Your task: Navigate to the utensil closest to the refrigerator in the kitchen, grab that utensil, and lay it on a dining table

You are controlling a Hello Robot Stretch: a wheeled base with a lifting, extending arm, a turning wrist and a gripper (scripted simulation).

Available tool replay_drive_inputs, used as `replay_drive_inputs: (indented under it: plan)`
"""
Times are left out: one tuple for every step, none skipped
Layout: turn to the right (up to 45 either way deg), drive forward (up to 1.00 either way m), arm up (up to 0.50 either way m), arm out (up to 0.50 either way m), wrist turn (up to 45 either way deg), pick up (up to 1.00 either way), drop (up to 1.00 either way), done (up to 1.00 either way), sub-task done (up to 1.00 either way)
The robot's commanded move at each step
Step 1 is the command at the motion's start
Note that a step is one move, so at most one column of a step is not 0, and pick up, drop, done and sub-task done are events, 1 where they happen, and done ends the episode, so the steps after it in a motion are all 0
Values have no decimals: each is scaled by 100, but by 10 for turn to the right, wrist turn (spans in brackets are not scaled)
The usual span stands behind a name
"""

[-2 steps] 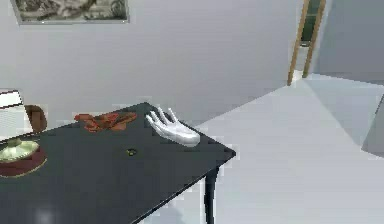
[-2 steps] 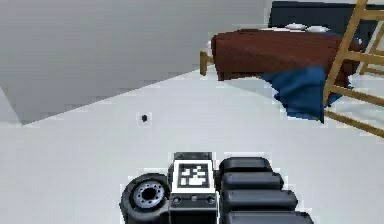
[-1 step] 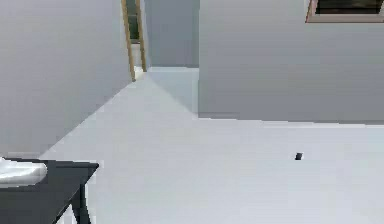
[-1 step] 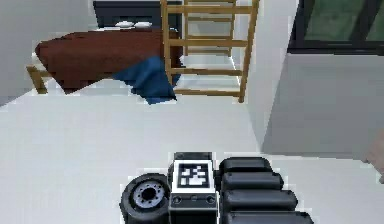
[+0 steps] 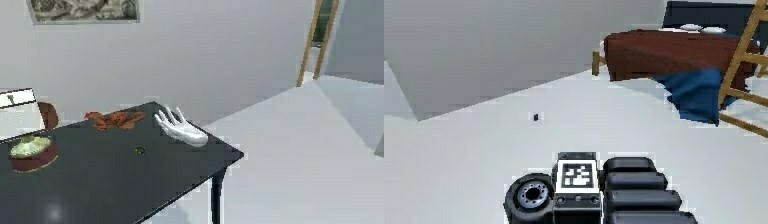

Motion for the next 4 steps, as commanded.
replay_drive_inputs:
  plan:
    - [-450, 0, 0, 0, 0, 0, 0, 0, 0]
    - [-450, 0, 0, 0, 0, 0, 0, 0, 0]
    - [-270, 0, 0, 0, 0, 0, 0, 0, 0]
    - [0, 0, 0, 48, 0, 0, 0, 0, 0]
